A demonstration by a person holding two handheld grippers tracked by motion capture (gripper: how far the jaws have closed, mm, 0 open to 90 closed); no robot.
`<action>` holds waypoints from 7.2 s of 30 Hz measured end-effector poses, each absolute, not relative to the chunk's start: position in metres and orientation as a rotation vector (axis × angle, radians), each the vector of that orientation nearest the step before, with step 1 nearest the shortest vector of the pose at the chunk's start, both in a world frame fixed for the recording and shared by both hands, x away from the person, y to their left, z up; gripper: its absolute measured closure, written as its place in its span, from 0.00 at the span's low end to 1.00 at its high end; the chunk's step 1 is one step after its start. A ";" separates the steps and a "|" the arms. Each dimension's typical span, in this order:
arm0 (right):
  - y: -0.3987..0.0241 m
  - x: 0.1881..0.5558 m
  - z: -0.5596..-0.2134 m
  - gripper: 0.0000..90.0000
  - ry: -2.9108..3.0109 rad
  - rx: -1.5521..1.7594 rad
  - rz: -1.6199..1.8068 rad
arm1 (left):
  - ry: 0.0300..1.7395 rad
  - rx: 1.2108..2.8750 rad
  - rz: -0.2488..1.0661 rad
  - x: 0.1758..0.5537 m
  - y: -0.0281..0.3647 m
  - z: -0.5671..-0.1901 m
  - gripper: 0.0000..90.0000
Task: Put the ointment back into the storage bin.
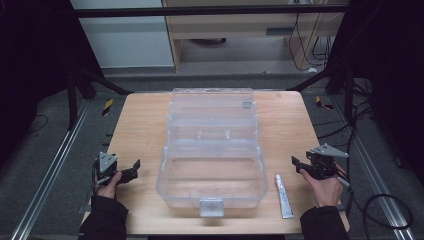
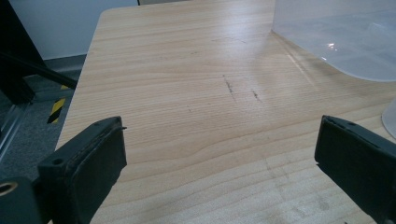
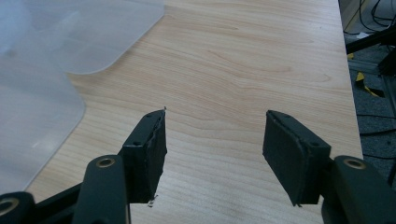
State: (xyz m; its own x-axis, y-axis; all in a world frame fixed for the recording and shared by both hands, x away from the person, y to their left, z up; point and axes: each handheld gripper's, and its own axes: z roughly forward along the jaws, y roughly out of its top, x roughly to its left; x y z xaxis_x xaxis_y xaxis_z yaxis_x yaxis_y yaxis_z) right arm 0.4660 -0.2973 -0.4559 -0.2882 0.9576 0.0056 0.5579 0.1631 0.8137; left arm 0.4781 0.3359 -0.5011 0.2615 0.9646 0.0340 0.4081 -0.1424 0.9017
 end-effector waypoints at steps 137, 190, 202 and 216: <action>-0.237 0.468 -0.414 0.78 2.522 1.540 0.569 | 1.276 1.701 0.843 0.478 0.336 -0.501 0.02; -0.169 0.475 -0.302 0.78 2.831 0.723 0.834 | 1.270 1.700 0.838 0.478 0.336 -0.501 0.02; -0.131 0.484 -0.308 0.78 2.916 0.543 0.747 | 1.271 1.697 0.836 0.478 0.337 -0.501 0.02; -0.101 0.488 -0.336 0.78 3.017 0.362 0.625 | 1.271 1.698 0.836 0.478 0.337 -0.501 0.02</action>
State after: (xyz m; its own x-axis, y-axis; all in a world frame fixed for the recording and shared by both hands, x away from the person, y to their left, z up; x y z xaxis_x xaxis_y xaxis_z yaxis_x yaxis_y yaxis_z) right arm 0.4876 -0.1008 -0.3355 -0.9720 0.2347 0.0089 0.2189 0.8916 0.3963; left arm 0.4782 0.3366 -0.5011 0.2653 0.9638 0.0279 0.4072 -0.1382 0.9028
